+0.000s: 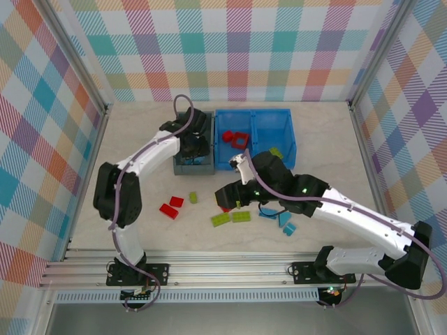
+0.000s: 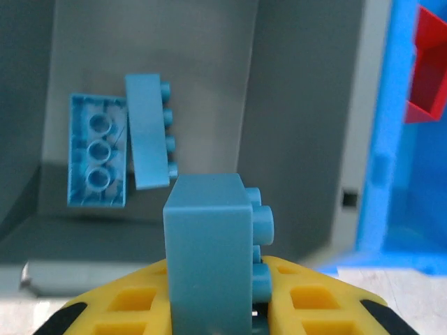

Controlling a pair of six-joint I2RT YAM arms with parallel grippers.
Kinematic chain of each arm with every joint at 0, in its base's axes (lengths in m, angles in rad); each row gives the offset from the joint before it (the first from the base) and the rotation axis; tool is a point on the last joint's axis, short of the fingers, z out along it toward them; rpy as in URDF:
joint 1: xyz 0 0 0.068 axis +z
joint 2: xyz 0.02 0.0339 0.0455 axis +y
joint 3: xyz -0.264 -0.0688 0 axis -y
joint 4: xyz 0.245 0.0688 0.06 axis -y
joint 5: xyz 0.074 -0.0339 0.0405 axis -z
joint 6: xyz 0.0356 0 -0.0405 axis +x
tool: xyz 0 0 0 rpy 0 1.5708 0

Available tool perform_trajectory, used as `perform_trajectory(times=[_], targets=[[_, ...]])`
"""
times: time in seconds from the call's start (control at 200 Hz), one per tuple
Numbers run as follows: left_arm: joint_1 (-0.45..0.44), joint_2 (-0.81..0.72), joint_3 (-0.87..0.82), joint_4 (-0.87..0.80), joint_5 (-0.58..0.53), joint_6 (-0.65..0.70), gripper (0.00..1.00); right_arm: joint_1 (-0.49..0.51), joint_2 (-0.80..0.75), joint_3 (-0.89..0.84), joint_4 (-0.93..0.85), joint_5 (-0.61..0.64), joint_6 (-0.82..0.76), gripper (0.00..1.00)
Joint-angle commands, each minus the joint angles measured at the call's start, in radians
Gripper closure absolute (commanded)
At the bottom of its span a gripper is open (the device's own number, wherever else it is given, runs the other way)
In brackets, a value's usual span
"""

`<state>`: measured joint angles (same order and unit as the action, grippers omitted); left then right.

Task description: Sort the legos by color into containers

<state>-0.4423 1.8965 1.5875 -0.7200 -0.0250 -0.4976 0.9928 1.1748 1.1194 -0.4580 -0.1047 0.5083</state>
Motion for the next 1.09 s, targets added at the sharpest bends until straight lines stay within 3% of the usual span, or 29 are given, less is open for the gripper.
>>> perform_trajectory(times=[0.0,0.22,0.375,0.56,0.715,0.85,1.09], targets=[[0.031,0.063,0.062,0.021,0.038,0.047,0.74,0.009,0.001,-0.012,0.110,0.092,0.007,0.30],[0.056,0.149,0.083,0.043,0.054,0.050,0.72,0.012,-0.008,-0.025,0.089,0.091,0.016,0.30],[0.056,0.133,0.054,0.054,0.061,0.037,0.56,0.013,-0.012,-0.045,0.079,0.105,0.030,0.30],[0.056,0.043,0.007,0.036,0.034,0.026,0.49,0.012,-0.011,-0.088,0.060,0.170,0.060,0.30],[0.051,-0.078,-0.033,0.019,0.002,0.000,0.48,-0.009,0.069,-0.047,-0.081,0.313,0.082,0.30],[0.016,-0.226,-0.087,0.020,-0.016,-0.006,0.41,-0.043,0.201,0.007,-0.139,0.328,0.065,0.30],[-0.180,-0.653,-0.370,0.111,-0.036,-0.001,0.30,-0.141,0.476,0.118,-0.169,0.264,0.077,0.30]])
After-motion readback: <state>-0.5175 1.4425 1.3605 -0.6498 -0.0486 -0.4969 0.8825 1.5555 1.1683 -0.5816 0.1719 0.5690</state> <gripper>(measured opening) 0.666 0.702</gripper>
